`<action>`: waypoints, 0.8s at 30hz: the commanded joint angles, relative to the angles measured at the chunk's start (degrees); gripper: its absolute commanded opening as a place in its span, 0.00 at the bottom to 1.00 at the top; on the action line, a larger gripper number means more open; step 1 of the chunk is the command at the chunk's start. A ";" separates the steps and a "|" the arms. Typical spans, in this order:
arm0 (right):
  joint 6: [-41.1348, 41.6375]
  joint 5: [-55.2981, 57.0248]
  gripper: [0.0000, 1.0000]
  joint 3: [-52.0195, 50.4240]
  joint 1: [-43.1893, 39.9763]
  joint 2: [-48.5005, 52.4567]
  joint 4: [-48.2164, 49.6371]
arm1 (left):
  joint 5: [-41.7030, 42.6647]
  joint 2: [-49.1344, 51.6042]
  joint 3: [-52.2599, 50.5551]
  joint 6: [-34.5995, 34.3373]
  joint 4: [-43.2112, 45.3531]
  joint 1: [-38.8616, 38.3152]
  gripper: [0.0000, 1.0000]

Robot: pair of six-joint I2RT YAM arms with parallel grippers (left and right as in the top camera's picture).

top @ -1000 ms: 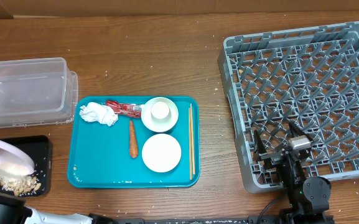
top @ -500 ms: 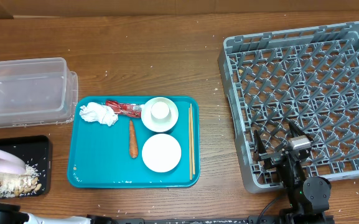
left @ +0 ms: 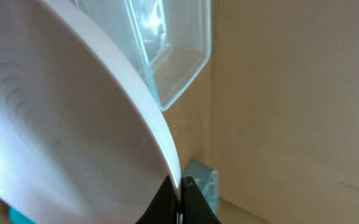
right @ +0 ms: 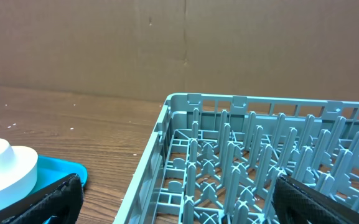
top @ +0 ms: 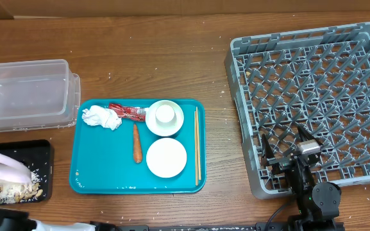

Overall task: Sort waste into correct bins and load items into the dishwasher
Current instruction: 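Tip the plate over the black board to dump rice scraps, then set the emptied plate back down on the teal tray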

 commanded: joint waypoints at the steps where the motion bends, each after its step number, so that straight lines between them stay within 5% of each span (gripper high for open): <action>1: 0.22 0.17 1.00 -0.59 -0.44 -0.50 0.24 | -10.14 -11.43 0.04 -4.61 -0.26 -5.14 0.04; 7: 0.22 0.17 1.00 -0.59 -0.44 -0.50 0.24 | -23.39 -23.47 0.02 -10.80 -0.24 -22.73 0.04; 16: 0.22 0.17 1.00 -0.59 -0.44 -0.50 0.24 | -50.75 -26.88 -4.31 -36.61 0.81 -65.75 0.04; 24: 0.22 0.17 1.00 -0.59 -0.44 -0.50 0.24 | -55.58 -26.88 -23.82 -48.02 17.75 -80.46 0.04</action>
